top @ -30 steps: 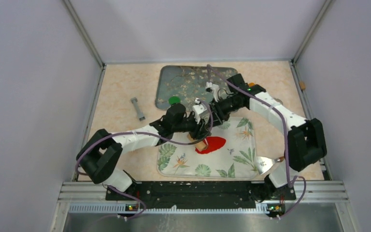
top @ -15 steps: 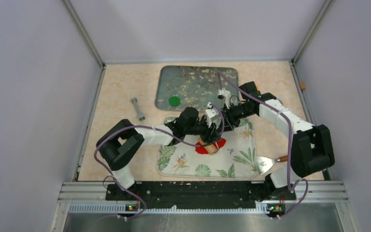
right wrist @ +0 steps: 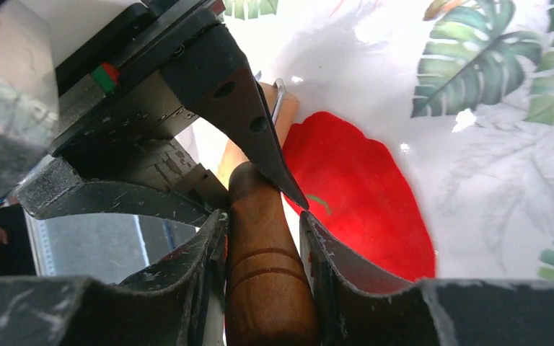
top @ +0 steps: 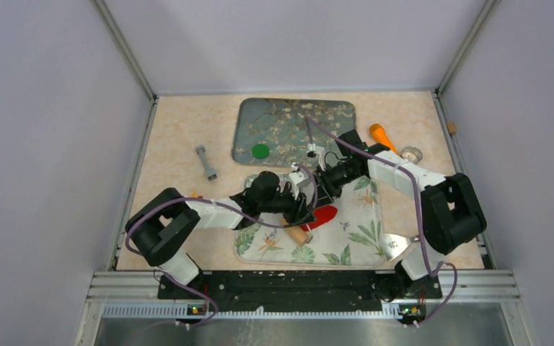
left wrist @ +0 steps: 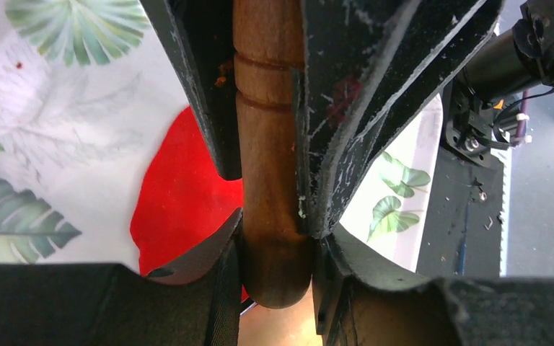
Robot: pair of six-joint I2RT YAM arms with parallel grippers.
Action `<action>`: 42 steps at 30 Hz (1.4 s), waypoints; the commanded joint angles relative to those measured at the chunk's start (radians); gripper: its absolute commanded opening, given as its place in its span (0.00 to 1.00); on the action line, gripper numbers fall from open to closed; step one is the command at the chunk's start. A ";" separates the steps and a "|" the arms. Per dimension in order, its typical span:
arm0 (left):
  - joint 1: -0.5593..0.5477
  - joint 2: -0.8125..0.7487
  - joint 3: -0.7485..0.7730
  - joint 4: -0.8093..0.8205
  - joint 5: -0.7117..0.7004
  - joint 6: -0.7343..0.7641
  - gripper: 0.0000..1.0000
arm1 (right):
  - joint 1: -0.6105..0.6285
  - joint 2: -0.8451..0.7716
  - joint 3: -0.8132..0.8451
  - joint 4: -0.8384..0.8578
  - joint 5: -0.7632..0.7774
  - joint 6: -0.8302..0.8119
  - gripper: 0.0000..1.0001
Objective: Roll out the dumpling wrappers from the dough
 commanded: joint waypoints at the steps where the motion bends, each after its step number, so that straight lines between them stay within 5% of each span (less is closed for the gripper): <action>1: 0.046 -0.027 -0.039 -0.114 -0.091 -0.008 0.00 | 0.067 0.072 -0.027 0.011 0.219 -0.058 0.00; 9: 0.061 -0.201 0.085 -0.225 -0.032 0.150 0.00 | 0.018 0.004 0.208 -0.135 0.158 -0.015 0.00; 21: 0.050 0.141 0.343 -0.075 -0.009 0.028 0.00 | -0.230 0.012 0.187 -0.198 0.177 -0.025 0.00; 34: 0.064 0.086 0.041 -0.074 -0.052 -0.038 0.00 | -0.061 0.071 -0.045 0.013 0.228 0.070 0.00; 42: 0.127 -0.050 0.028 -0.181 -0.028 0.012 0.00 | -0.008 0.146 0.121 -0.031 0.165 0.112 0.00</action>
